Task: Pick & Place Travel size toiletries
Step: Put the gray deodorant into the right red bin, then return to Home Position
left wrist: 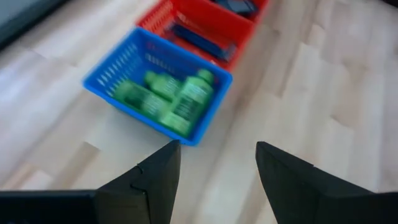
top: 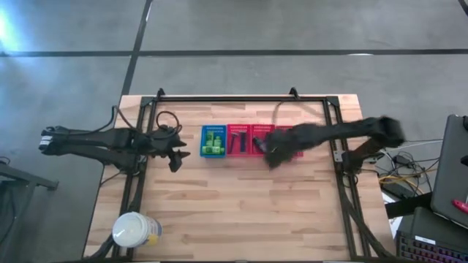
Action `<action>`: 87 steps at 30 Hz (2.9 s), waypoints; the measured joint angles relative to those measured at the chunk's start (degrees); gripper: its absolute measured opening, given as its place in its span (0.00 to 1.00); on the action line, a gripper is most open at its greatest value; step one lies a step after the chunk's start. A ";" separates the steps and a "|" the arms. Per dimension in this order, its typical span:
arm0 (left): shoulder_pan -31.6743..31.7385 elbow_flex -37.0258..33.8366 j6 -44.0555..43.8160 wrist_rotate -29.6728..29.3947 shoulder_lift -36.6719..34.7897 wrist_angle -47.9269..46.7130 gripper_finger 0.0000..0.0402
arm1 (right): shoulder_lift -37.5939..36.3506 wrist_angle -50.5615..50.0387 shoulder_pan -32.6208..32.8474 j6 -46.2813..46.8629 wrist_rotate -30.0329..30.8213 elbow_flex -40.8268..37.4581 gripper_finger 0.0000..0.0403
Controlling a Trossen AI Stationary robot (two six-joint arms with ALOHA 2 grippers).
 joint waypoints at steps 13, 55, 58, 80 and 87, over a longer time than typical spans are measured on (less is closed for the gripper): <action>0.00 0.00 3.07 -5.45 0.05 5.41 0.53 | -15.14 16.66 -13.20 26.95 8.15 -25.43 0.54; 17.53 -12.41 5.11 20.79 -3.83 35.83 0.49 | -19.86 54.13 -18.41 -6.35 -12.26 -20.10 0.39; 22.06 -18.03 16.35 15.30 -1.92 56.08 0.46 | -18.68 66.32 -20.48 -12.64 -11.87 -23.50 0.34; 43.28 2.60 40.01 13.58 -13.23 24.72 0.27 | -18.65 53.18 -33.14 -39.71 3.53 -10.26 0.17; 46.16 0.03 39.74 1.51 -26.08 18.42 0.20 | -18.62 53.27 -34.29 -39.29 3.44 -11.51 0.13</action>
